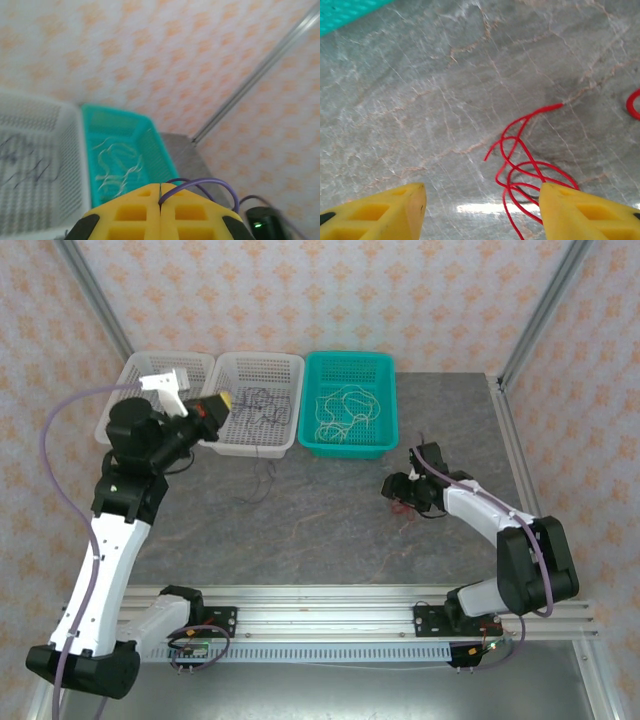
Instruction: Untangle the cables
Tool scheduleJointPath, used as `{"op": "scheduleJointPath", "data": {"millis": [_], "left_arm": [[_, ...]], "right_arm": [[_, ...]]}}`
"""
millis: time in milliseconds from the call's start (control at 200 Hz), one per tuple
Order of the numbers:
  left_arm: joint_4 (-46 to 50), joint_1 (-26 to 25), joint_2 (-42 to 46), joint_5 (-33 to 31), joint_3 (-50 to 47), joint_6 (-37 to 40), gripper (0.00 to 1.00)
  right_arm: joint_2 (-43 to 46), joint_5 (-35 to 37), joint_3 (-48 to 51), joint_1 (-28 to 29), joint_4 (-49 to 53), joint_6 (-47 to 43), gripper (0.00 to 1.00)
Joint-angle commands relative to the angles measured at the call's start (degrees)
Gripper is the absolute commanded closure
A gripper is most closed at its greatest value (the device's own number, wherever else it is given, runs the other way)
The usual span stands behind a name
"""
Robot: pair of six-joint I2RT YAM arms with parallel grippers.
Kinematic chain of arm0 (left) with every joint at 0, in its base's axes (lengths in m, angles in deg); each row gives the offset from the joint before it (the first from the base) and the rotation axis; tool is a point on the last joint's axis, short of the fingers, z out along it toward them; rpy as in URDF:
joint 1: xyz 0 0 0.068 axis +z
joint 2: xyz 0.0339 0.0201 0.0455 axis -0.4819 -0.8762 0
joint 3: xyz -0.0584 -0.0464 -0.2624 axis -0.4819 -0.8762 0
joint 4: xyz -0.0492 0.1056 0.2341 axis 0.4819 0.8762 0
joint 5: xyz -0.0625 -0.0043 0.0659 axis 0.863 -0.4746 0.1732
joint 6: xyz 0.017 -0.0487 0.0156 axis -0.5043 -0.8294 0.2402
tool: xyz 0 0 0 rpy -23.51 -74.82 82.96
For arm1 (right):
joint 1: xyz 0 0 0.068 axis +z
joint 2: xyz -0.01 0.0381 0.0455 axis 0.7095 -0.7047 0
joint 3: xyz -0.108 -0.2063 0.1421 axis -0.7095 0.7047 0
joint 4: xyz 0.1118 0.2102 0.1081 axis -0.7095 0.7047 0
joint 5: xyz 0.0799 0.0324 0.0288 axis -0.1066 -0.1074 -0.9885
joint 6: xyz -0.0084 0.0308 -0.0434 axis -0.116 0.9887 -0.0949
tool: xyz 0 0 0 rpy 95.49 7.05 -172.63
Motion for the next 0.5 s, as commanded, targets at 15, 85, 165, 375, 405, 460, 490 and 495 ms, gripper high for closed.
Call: {"op": "scheduleJointPath", "data": {"millis": [15, 85, 165, 375, 405, 460, 490, 495], "left_arm": [[-5.74, -0.29, -4.04, -1.71, 11.16, -0.75, 1.0], [-5.06, -0.3, -8.35, -4.2, 17.72, -1.19, 1.0], [-4.7, -0.32, -14.27, -3.13, 26.68, -0.91, 1.0], [-3.08, -0.03, -30.38, -2.83, 51.81, 1.48, 1.0], [-2.45, 0.18, -32.66, -3.61, 55.39, 2.11, 1.0], [-1.41, 1.07, -36.92, -4.76, 62.84, 1.89, 1.0], [-0.52, 1.67, -39.4, -5.03, 67.48, 1.05, 1.0], [-0.36, 1.8, -39.74, -5.12, 68.3, 0.86, 1.0]], "right_arm": [[0.75, 0.0, -1.56, 0.02, -2.43, 0.71, 0.39], [0.83, -0.71, -1.32, 0.07, -3.24, 1.63, 0.39], [1.11, -1.33, -0.84, 0.07, -3.83, 2.23, 0.39], [2.92, -1.35, 1.66, 0.05, -6.18, 3.76, 0.39], [3.09, -1.56, 1.62, 0.03, -6.05, 3.81, 0.39], [3.24, -1.7, 1.48, 0.06, -5.67, 3.64, 0.39], [3.43, -1.67, 1.47, 0.06, -5.45, 3.5, 0.39], [3.44, -1.68, 1.48, 0.02, -5.47, 3.5, 0.39]]}}
